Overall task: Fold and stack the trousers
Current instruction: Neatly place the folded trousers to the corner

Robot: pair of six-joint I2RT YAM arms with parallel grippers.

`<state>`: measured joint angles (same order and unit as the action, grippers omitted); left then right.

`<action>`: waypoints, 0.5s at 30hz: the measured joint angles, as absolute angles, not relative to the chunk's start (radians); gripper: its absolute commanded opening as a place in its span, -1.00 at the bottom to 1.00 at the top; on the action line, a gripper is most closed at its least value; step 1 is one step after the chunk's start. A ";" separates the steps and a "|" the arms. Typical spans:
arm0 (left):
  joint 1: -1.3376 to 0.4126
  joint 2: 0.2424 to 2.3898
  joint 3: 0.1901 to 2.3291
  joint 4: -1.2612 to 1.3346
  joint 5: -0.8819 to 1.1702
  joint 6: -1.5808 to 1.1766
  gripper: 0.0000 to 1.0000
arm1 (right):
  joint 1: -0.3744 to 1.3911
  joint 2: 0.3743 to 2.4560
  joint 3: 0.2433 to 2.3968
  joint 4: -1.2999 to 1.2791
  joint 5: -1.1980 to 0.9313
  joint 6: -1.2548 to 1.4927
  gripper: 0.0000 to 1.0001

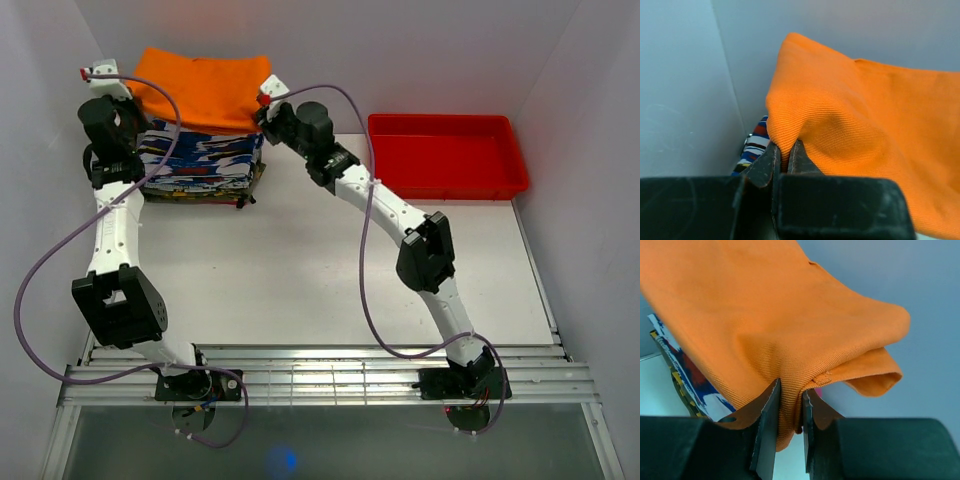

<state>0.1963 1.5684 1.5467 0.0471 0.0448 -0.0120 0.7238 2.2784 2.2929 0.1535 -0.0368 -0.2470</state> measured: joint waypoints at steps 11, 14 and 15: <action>0.450 1.691 1.332 0.334 0.210 -0.107 -1.00 | 0.862 2.587 2.388 0.425 -0.020 -0.334 -0.85; 0.469 1.814 1.298 0.390 0.255 -0.101 -1.00 | 0.868 2.683 2.392 0.472 -0.006 -0.368 -0.85; 0.471 1.863 1.297 0.402 0.261 -0.097 -1.00 | 0.868 2.712 2.392 0.484 -0.002 -0.379 -0.85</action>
